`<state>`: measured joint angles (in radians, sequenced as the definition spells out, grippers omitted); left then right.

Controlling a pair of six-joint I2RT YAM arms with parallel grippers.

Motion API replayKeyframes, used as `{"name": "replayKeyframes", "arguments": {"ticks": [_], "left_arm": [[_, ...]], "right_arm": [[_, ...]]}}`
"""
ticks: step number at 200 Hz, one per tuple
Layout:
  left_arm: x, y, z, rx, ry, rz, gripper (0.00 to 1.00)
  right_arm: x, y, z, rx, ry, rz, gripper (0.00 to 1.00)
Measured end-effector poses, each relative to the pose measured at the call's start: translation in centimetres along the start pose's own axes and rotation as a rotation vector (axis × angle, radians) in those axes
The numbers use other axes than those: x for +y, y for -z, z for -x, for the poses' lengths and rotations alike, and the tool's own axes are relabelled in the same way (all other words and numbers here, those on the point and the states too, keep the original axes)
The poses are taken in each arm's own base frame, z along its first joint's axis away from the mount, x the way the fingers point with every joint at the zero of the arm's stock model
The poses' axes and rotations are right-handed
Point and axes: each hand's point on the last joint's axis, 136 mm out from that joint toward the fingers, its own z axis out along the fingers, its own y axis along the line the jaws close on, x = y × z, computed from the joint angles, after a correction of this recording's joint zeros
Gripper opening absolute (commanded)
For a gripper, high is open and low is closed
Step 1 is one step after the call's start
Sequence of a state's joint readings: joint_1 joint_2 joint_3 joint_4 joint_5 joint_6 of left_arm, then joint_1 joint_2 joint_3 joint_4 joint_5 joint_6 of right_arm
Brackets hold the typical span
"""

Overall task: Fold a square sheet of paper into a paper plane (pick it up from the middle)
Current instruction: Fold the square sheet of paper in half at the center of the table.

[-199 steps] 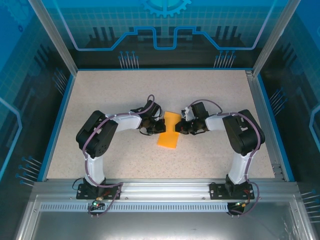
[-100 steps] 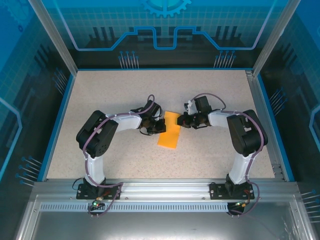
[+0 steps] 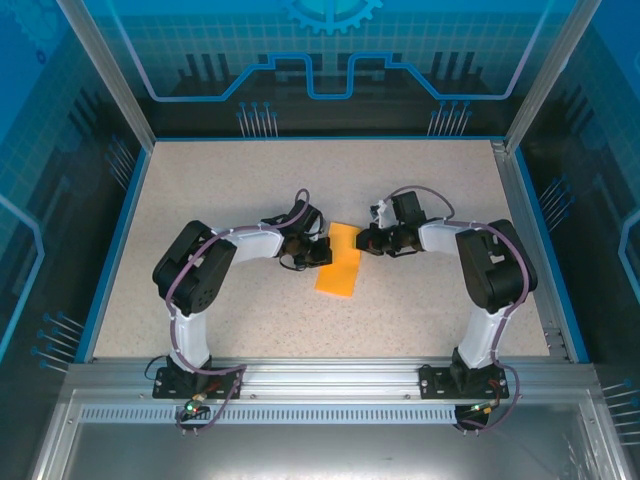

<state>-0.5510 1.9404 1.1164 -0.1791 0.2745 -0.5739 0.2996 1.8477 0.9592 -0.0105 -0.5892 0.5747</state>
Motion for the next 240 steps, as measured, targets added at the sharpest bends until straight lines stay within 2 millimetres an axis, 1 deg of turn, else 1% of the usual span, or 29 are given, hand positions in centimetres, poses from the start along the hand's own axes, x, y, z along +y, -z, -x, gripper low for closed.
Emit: {"name": "replayKeyframes", "arguments": {"ticks": [50,65,88,137,159,190,205,225,240], "left_arm": [[-0.1,0.0,0.0,0.001,0.0,-0.002,0.0],[0.0,0.0,0.0,0.002,0.0,-0.002,0.0],[0.0,0.0,0.0,0.002,0.0,-0.002,0.0],[-0.1,-0.1,0.0,0.003,-0.001,-0.003,0.0],[-0.1,-0.1,0.0,0.003,-0.001,-0.003,0.0],[-0.1,-0.1,0.0,0.003,-0.001,-0.003,0.0],[-0.1,-0.1,0.0,0.003,-0.001,-0.003,0.0],[-0.1,-0.1,0.0,0.003,-0.001,-0.003,0.0],[-0.1,-0.1,0.0,0.002,-0.001,-0.003,0.0]], "right_arm": [[0.2,-0.1,-0.1,0.009,0.0,0.015,0.06],[-0.4,-0.5,-0.4,0.019,-0.012,0.004,0.06],[-2.3,-1.6,-1.1,0.045,-0.043,-0.037,0.06],[-2.3,-1.5,-0.9,0.061,-0.046,-0.045,0.06],[-1.7,-1.1,-0.1,0.056,-0.036,-0.046,0.05],[0.0,-0.6,2.2,0.021,0.007,-0.028,0.05],[0.5,-0.4,2.9,0.007,0.021,-0.022,0.05],[0.3,-0.6,3.1,0.008,0.018,-0.024,0.05],[-0.4,-1.3,2.8,0.024,0.002,-0.033,0.05]]}}
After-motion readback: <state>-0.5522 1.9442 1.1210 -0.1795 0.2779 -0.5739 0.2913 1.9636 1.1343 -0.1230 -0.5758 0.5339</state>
